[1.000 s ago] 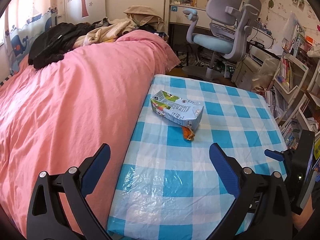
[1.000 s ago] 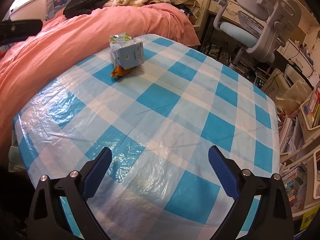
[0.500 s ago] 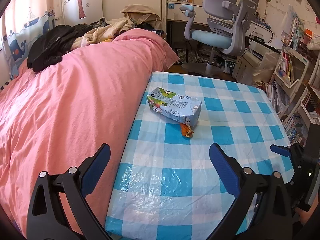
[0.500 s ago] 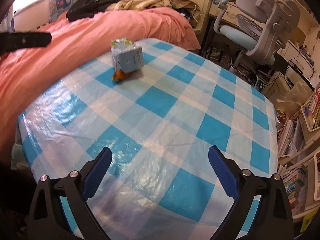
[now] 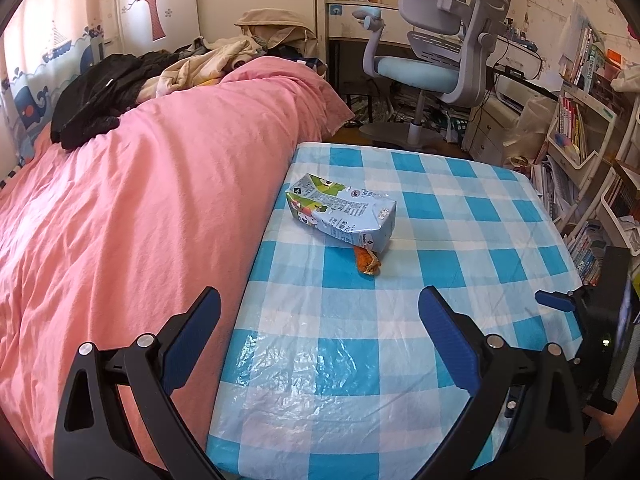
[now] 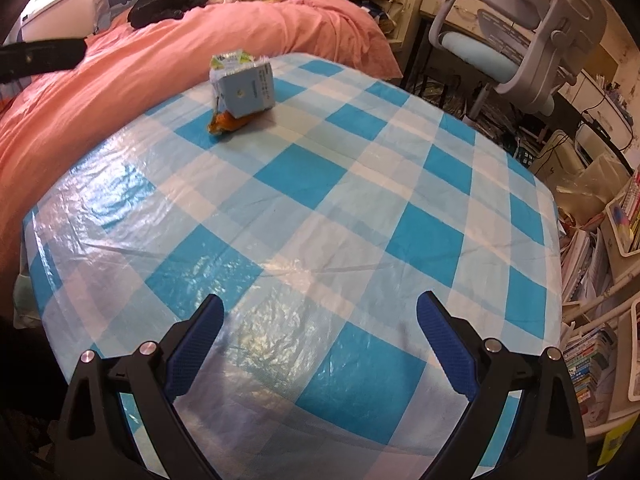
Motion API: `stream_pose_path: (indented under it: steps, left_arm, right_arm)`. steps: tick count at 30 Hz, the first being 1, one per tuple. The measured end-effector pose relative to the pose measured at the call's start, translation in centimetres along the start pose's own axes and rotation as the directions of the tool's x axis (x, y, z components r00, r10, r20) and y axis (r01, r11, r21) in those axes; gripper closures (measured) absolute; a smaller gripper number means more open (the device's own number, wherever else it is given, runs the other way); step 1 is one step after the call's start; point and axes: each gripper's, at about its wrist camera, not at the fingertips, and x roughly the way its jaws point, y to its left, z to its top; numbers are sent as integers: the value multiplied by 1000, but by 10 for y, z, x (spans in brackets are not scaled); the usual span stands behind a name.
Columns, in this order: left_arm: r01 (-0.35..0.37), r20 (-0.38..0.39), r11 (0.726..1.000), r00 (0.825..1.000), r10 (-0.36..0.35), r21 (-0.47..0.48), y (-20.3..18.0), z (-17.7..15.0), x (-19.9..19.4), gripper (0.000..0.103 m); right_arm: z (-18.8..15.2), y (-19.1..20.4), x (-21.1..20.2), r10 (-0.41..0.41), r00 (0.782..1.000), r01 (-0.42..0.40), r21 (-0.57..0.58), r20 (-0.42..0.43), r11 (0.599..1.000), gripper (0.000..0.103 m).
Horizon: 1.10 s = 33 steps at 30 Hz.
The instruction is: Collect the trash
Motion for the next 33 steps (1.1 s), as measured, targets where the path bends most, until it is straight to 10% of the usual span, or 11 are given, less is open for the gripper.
stream_pose_path:
  steps: [9, 24, 33]
  left_arm:
    - [7, 12, 1000, 1000, -7, 25, -5, -4, -8, 8]
    - [64, 24, 997, 998, -63, -36, 17, -3, -24, 8]
    - [28, 30, 994, 999, -31, 110, -11, -16, -29, 8]
  right_arm:
    - [7, -23, 25, 168, 986, -168, 30, 8, 985, 7]
    - [8, -23, 26, 161, 987, -162, 43, 9, 986, 7]
    - [8, -23, 26, 162, 987, -162, 43, 9, 986, 7]
